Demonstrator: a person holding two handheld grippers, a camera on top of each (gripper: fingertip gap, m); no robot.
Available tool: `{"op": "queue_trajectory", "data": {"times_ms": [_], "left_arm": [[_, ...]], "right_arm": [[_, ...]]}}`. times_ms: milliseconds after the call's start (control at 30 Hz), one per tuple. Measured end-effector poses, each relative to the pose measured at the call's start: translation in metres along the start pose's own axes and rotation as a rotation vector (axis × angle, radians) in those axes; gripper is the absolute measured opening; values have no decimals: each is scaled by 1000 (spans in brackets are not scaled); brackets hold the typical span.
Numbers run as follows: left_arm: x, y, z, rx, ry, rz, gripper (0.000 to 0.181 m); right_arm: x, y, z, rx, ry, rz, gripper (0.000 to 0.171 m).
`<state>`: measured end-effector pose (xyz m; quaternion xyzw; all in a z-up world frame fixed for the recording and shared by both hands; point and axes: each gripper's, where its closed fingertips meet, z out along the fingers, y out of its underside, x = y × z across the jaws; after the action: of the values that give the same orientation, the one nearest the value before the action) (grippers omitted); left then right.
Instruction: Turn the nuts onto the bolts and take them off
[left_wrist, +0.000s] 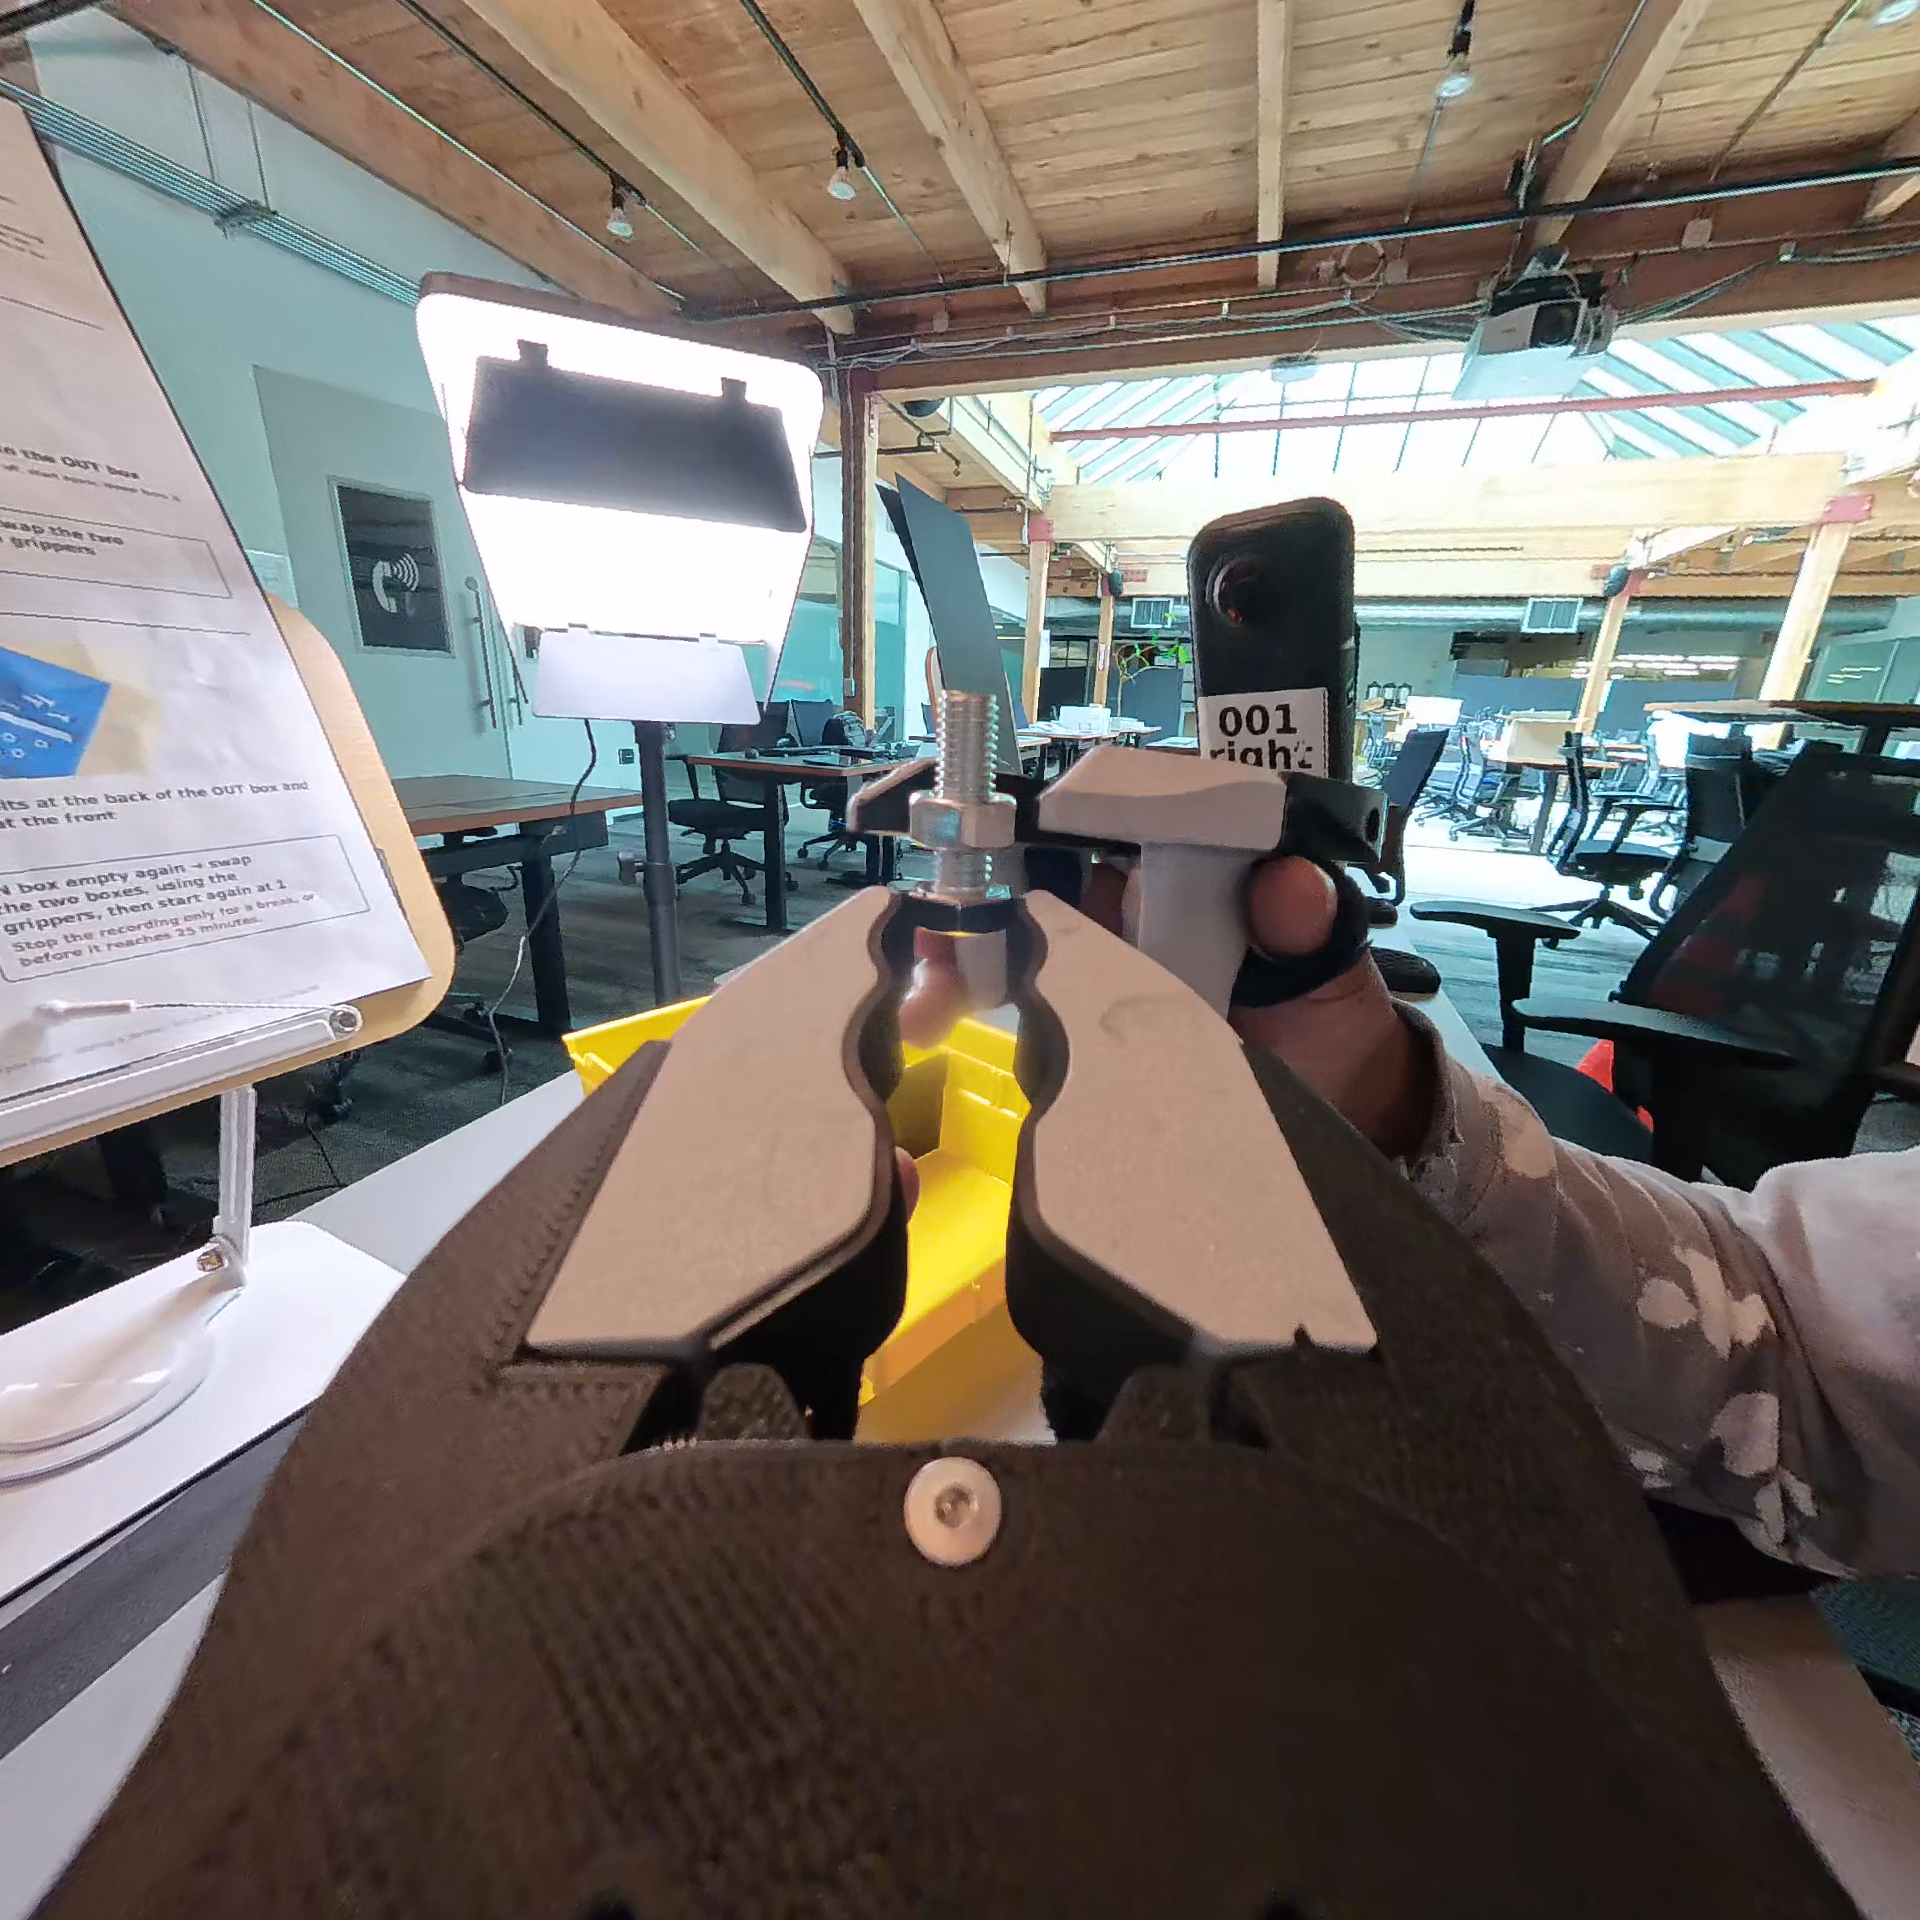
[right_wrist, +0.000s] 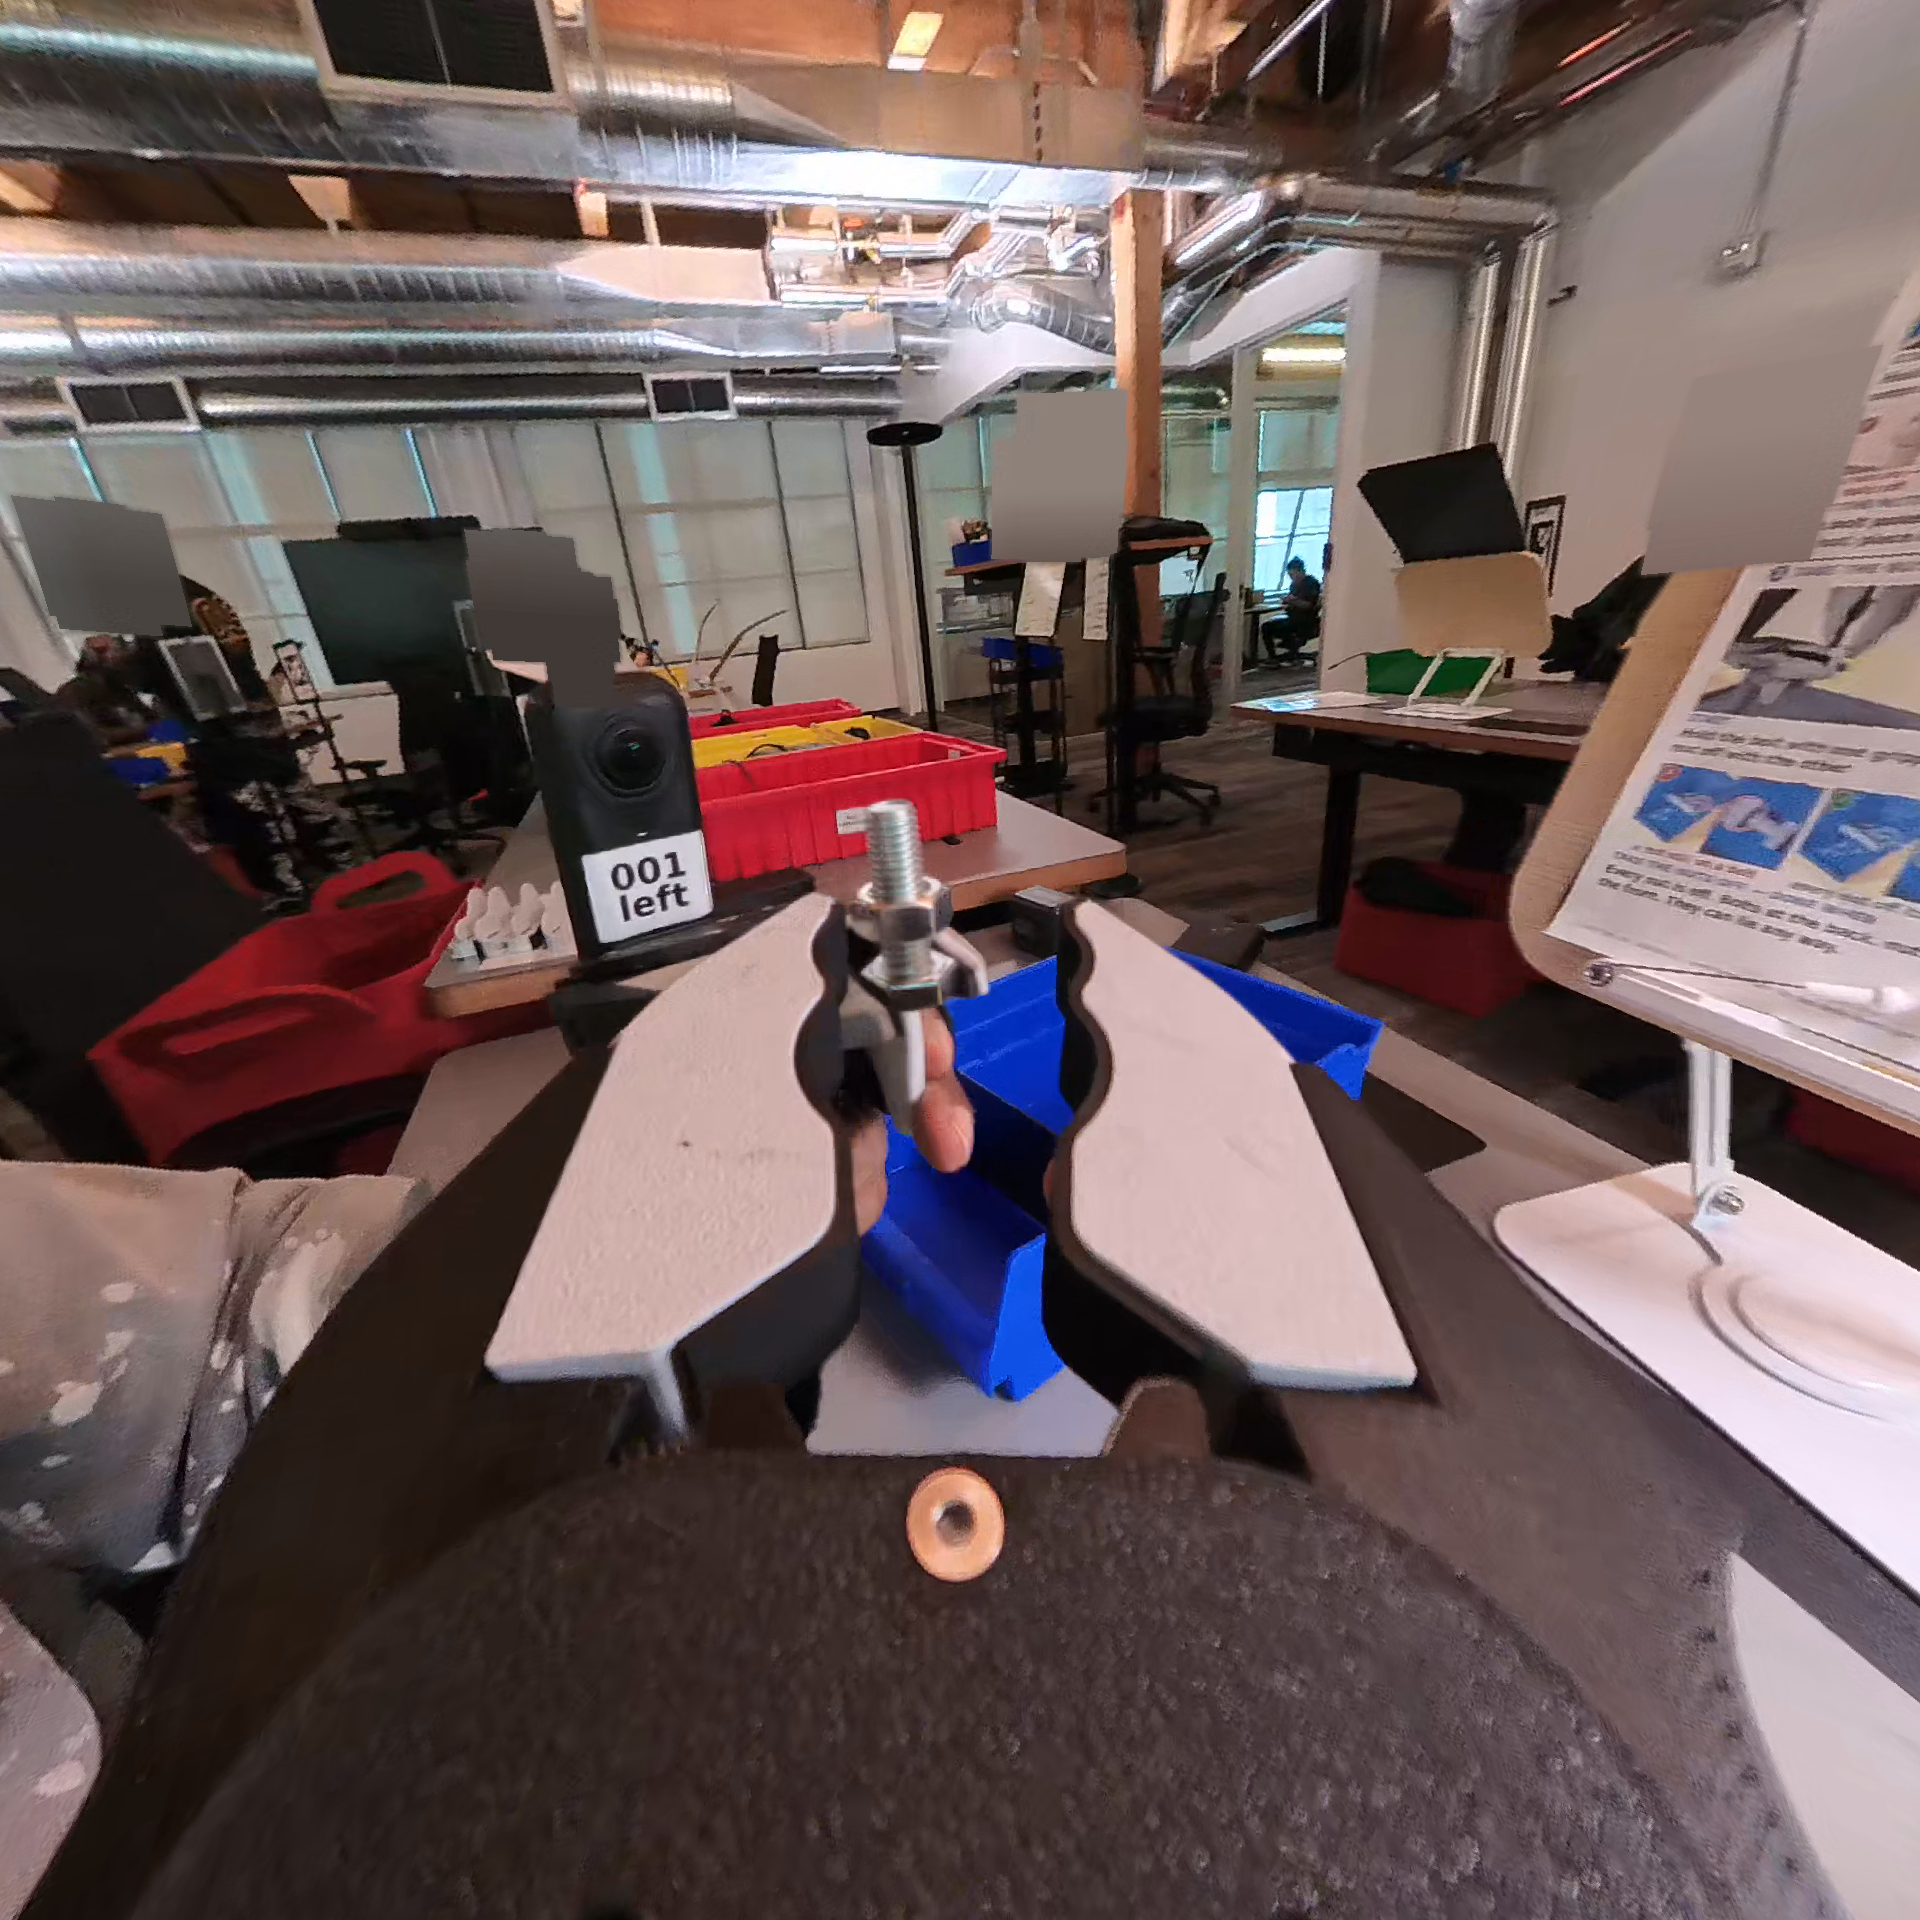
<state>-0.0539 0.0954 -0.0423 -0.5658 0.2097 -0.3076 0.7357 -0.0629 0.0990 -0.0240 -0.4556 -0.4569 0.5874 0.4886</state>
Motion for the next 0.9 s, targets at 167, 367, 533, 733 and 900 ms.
{"op": "queue_trajectory", "data": {"times_ms": [167, 367, 533, 733, 900], "left_arm": [[1, -4, -2, 26, 20, -19, 18], [-1, -5, -3, 17, 6, -5, 18], [5, 0, 1, -1, 14, 9, 18], [0, -8, -4, 25, 8, -2, 18], [3, 0, 0, 4, 15, -5, 18]], "right_arm": [[8, -1, -4, 4, 21, 9, 28], [12, -7, -9, 29, 31, 11, 33], [-2, -1, 1, 3, 6, -22, 39], [22, -9, -15, 40, 71, 26, 28], [-2, -4, -2, 11, -1, -2, 40]]}}
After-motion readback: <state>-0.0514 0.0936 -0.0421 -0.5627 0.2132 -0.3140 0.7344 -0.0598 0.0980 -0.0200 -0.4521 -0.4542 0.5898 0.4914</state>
